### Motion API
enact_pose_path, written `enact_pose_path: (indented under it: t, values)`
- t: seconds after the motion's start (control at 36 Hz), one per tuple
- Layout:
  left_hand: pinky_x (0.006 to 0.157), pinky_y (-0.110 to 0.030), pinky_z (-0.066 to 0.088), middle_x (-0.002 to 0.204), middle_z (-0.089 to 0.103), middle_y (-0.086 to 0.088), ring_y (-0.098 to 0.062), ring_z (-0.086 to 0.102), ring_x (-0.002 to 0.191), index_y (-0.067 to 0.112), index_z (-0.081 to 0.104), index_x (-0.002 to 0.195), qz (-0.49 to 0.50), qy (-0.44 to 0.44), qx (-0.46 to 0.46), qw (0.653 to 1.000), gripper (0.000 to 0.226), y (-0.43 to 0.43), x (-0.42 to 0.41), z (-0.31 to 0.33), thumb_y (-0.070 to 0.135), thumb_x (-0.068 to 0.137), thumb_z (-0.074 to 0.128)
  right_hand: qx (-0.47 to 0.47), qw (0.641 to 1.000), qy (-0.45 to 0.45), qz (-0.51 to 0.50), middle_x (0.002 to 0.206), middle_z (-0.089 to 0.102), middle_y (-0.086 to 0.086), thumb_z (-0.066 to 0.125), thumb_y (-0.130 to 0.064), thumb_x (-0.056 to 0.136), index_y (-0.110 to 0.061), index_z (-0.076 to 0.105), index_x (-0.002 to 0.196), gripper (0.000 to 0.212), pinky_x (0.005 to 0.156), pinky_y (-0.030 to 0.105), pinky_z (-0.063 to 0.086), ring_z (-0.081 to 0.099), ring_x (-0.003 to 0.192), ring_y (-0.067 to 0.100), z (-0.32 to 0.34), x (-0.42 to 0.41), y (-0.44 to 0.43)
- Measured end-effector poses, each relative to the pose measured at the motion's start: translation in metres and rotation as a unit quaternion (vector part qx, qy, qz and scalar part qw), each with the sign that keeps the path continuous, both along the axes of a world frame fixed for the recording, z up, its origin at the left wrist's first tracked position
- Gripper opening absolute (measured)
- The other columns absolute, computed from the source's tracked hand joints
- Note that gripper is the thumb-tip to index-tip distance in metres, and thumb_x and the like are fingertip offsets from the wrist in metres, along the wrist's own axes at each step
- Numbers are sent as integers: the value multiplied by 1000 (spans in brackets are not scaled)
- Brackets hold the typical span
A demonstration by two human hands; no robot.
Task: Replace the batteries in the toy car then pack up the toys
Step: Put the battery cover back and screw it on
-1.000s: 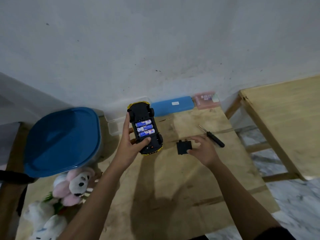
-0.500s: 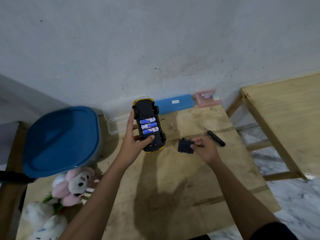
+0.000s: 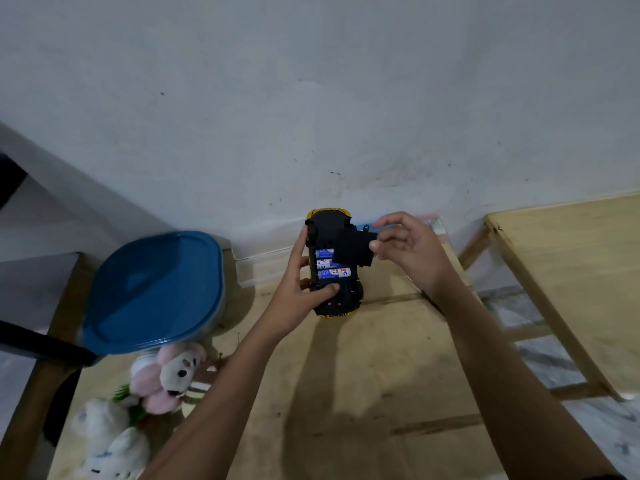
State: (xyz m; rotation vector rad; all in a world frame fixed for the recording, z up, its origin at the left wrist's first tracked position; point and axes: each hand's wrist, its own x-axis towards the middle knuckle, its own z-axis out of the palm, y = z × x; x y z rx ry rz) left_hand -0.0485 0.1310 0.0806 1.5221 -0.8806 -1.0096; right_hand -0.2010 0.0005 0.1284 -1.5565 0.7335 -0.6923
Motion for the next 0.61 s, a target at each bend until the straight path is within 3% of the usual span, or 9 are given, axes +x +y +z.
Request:
enact_pose_path:
  t: [0.11,0.22,0.44,0.61]
  values:
    - [84,-31,55,127,46,9,-16,61,105,58,10,139,-15,-9,0,1000,94,0,-7,2,11,84,69,-19,1000,16,-7,72,61,-2,66,3,80,-21,60,86,25,66,20,51,60,65,5,-3,2,4]
    - [84,-30,55,125,46,13,-3,60,103,56,12,139,2,21,-28,999,91,6,-13,18,3,85,63,-17,1000,0,-19,73,59,-1,66,4,80,-17,61,84,23,62,19,52,59,63,4,9,5,13]
    - [86,-31,54,135,46,3,-16,57,115,59,17,136,27,58,-70,995,87,11,-16,30,8,82,62,-4,1000,-26,-6,75,58,1,64,5,82,-15,60,85,20,62,22,56,59,67,5,23,11,22]
    - [79,-18,52,141,42,10,-10,58,116,51,18,137,58,40,-104,992,83,6,-23,34,8,85,67,0,1000,-26,-2,79,58,6,64,3,82,-13,61,87,17,65,25,58,61,72,11,26,14,25]
